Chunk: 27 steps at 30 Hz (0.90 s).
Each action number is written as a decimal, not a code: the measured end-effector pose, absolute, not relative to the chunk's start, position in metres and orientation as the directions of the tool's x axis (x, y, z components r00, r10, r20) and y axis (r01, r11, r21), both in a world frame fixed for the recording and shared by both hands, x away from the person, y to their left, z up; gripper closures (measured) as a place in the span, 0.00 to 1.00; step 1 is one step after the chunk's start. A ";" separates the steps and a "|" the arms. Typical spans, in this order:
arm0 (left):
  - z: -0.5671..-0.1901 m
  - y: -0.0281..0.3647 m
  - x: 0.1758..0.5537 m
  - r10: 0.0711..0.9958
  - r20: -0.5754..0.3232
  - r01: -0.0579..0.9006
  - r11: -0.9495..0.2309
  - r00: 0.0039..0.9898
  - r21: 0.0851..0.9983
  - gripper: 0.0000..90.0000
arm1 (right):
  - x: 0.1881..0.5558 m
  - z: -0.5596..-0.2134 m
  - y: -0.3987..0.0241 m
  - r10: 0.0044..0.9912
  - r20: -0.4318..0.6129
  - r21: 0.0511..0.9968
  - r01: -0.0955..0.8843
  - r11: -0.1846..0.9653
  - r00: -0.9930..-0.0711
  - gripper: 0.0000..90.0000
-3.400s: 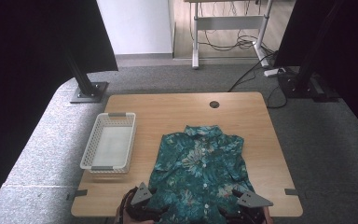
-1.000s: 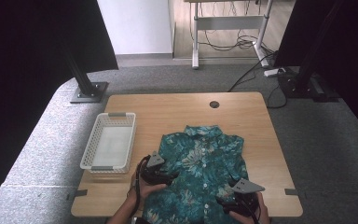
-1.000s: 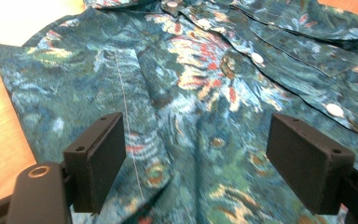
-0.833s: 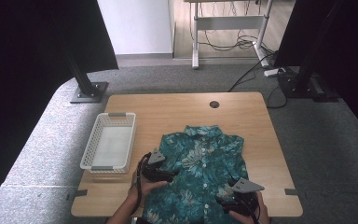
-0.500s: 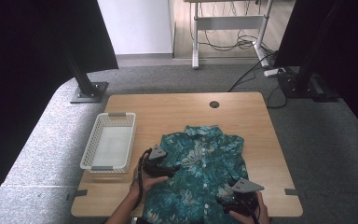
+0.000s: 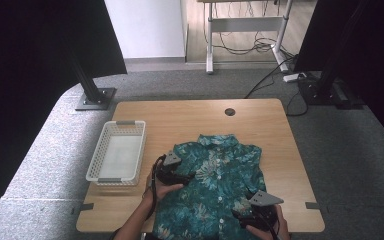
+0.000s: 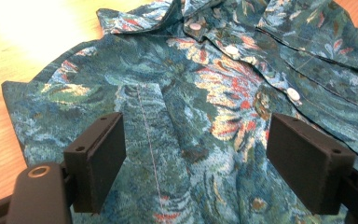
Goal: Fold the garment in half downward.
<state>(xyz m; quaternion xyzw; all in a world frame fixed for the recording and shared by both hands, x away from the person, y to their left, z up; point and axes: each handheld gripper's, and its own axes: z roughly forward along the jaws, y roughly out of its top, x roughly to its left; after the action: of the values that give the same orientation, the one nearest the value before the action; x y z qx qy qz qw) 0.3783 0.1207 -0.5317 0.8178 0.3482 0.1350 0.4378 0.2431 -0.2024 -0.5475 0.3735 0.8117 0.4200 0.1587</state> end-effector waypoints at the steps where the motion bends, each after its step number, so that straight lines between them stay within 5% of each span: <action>1: -0.531 0.120 0.380 0.691 -0.082 0.452 -0.373 0.718 0.810 0.22 | 0.243 -0.548 -0.203 0.740 0.056 0.800 0.474 0.368 -0.670 0.23; 27: -0.529 0.117 0.411 0.693 -0.084 0.460 -0.378 0.716 0.804 0.22 | 0.244 -0.549 -0.204 0.738 0.054 0.795 0.476 0.375 -0.672 0.23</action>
<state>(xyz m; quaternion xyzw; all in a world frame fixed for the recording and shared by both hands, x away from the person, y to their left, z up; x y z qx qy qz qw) 0.4109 0.1172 -0.5294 0.8189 0.3520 0.1347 0.4328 0.2436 -0.2037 -0.5487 0.3731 0.8142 0.4162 0.1573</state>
